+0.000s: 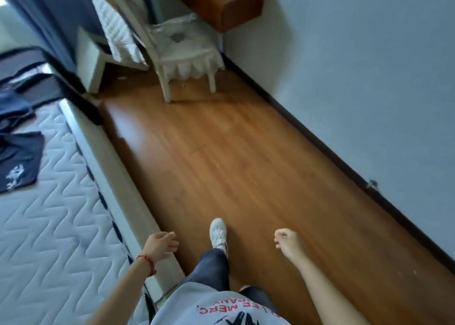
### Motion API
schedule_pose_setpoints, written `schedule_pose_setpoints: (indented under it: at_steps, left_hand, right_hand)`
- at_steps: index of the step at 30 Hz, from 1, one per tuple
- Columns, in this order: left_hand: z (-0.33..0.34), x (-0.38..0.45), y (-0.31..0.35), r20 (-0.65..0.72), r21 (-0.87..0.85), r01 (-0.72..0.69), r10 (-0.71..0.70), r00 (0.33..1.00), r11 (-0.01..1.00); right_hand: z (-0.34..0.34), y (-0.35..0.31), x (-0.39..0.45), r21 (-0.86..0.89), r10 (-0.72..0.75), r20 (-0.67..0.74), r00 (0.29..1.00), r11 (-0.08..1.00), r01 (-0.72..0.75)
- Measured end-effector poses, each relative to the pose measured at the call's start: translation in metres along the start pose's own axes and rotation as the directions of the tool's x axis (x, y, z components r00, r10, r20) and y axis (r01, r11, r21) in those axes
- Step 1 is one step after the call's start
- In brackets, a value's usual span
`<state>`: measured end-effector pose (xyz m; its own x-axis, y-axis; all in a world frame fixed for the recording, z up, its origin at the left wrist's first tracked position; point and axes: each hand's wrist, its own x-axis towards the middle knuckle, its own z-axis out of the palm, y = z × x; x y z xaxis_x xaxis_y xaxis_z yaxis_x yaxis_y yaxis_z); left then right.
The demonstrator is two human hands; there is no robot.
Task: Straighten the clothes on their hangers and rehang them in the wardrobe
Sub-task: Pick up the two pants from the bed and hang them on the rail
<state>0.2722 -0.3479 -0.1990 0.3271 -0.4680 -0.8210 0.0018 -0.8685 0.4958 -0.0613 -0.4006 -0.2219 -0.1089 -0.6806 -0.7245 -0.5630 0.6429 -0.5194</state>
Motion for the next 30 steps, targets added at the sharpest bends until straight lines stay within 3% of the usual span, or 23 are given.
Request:
schedule_pose_setpoints:
  at_steps: [4, 9, 18, 23, 30]
  left_hand:
    - [-0.029, 0.044, 0.017, -0.084, -0.152, 0.062, -0.076, 0.994, 0.986]
    - [-0.062, 0.087, 0.071, -0.115, -0.275, 0.139, -0.176, 0.978, 0.951]
    - [-0.126, 0.180, 0.234, -0.137, -0.293, 0.009, -0.052, 0.989, 0.956]
    - [-0.164, 0.235, 0.286, -0.167, -0.321, 0.008, -0.064, 0.984, 0.947]
    - [-0.226, 0.288, 0.324, -0.276, -0.483, 0.102, -0.262, 0.925, 0.870]
  right_hand:
    - [0.014, -0.093, 0.064, -0.017, -0.109, 0.055, 0.993, 0.994, 0.110]
    - [0.032, -0.197, 0.124, -0.076, -0.136, 0.067, 0.988, 0.987, 0.141]
    - [0.058, -0.344, 0.209, -0.159, -0.156, 0.138, 0.978, 0.971, 0.177]
    - [0.089, -0.436, 0.271, -0.247, -0.207, 0.205, 0.957, 0.935, 0.256]
    - [0.145, -0.600, 0.347, -0.408, -0.273, 0.386, 0.881, 0.806, 0.428]
